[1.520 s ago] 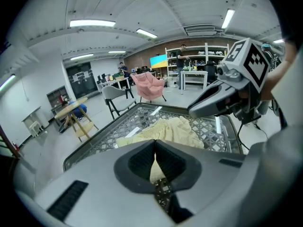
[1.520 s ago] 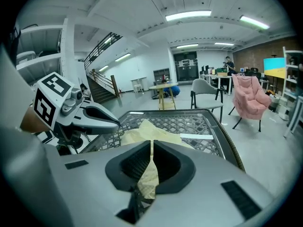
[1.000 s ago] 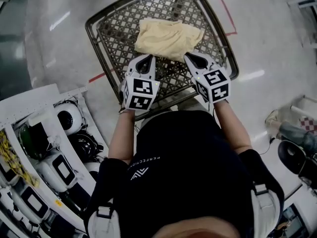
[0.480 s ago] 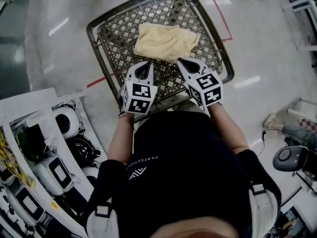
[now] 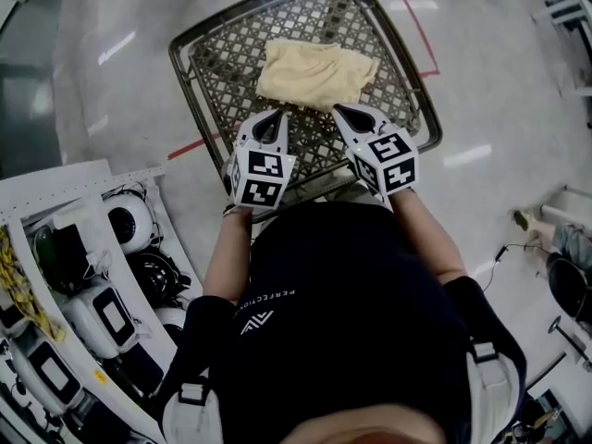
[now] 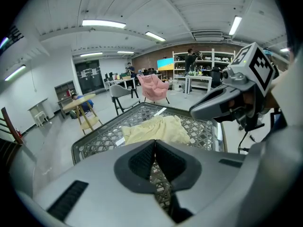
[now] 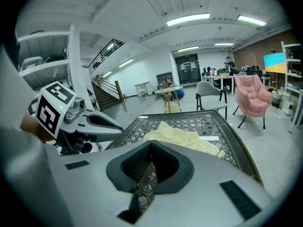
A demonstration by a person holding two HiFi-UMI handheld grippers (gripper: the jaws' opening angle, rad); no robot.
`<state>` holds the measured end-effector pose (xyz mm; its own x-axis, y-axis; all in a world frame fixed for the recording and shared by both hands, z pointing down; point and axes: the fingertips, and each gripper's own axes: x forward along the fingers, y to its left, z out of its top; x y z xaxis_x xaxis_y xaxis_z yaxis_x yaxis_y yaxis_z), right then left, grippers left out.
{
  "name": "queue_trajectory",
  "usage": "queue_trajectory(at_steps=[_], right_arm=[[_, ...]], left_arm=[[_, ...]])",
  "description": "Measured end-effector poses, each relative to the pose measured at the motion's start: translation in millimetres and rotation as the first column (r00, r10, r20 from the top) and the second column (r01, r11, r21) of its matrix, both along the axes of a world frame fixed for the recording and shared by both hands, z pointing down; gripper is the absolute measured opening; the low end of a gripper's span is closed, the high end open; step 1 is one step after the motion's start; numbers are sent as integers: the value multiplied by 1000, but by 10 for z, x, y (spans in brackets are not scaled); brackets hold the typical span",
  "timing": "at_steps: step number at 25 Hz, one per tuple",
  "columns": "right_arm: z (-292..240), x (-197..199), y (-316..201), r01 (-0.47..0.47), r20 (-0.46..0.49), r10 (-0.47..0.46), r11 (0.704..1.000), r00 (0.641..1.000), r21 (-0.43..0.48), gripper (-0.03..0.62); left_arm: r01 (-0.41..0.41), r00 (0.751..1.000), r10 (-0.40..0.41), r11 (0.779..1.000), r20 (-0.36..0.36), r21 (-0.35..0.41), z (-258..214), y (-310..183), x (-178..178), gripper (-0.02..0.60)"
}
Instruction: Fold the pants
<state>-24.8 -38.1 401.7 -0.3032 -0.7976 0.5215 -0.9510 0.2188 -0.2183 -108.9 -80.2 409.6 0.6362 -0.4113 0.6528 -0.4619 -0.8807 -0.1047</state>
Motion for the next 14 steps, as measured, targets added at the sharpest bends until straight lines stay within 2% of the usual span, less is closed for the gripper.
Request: queue_trajectory(at_steps=[14], right_arm=[[21,4,91,-28,18,28,1000,999,-1,34]], left_arm=[[12,1000,-12,1000,13,-8,63,25,-60,14]])
